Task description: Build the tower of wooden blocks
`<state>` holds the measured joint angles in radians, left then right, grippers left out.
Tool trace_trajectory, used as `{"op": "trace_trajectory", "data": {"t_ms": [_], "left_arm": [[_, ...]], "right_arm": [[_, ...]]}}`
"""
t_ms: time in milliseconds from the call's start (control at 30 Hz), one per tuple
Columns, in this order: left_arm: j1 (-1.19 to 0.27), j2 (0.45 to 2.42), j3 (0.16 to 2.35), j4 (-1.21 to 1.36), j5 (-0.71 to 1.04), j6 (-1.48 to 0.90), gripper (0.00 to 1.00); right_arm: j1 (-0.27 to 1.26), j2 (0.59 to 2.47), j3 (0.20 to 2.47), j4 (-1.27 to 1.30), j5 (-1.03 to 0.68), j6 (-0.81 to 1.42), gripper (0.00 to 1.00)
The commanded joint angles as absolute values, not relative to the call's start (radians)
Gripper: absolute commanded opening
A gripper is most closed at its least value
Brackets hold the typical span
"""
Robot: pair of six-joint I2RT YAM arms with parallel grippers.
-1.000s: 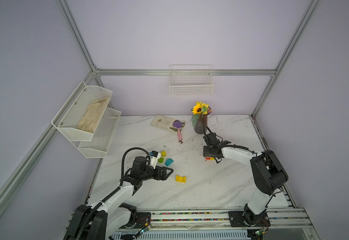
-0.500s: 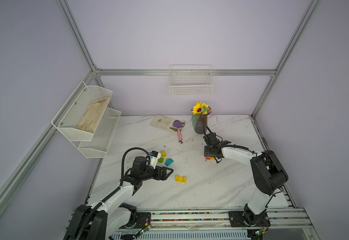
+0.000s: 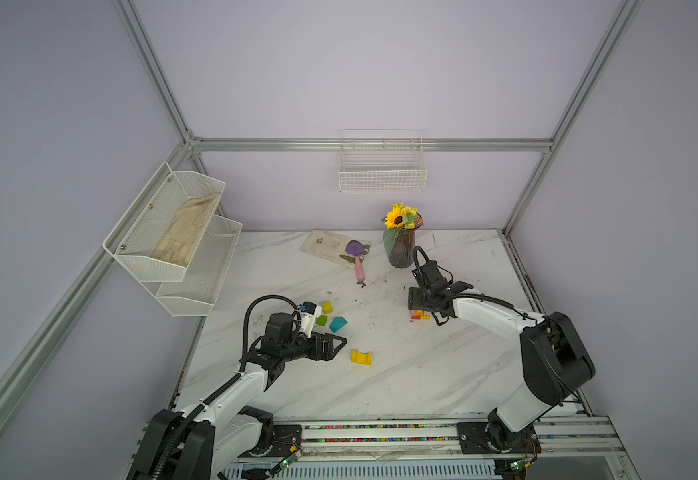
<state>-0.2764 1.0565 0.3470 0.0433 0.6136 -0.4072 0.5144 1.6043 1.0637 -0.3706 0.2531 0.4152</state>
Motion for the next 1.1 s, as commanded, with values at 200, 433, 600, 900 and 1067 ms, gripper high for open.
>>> {"op": "trace_trajectory", "data": {"t_ms": [200,433,600,900,1067], "left_arm": [[-0.284,1.069,0.376,0.079,0.643,-0.386,1.00],[-0.284,1.085,0.379,0.084,0.648,-0.385,1.00],[-0.284,1.100,0.385,0.081,0.649,-0.385,1.00],[-0.284,1.104,0.387,0.080,0.647,-0.384,1.00],[-0.284,1.109,0.388,0.080,0.649,-0.384,1.00]], "right_arm": [[0.361,1.460,0.960,-0.356,0.293,0.433,0.42],[0.273,1.558,0.908,-0.253,0.198,0.436,0.32],[0.246,1.618,0.893,-0.199,0.161,0.442,0.30],[0.238,1.688,0.891,-0.111,0.091,0.430,0.28],[0.238,1.708,0.890,-0.100,0.067,0.421,0.27]]}}
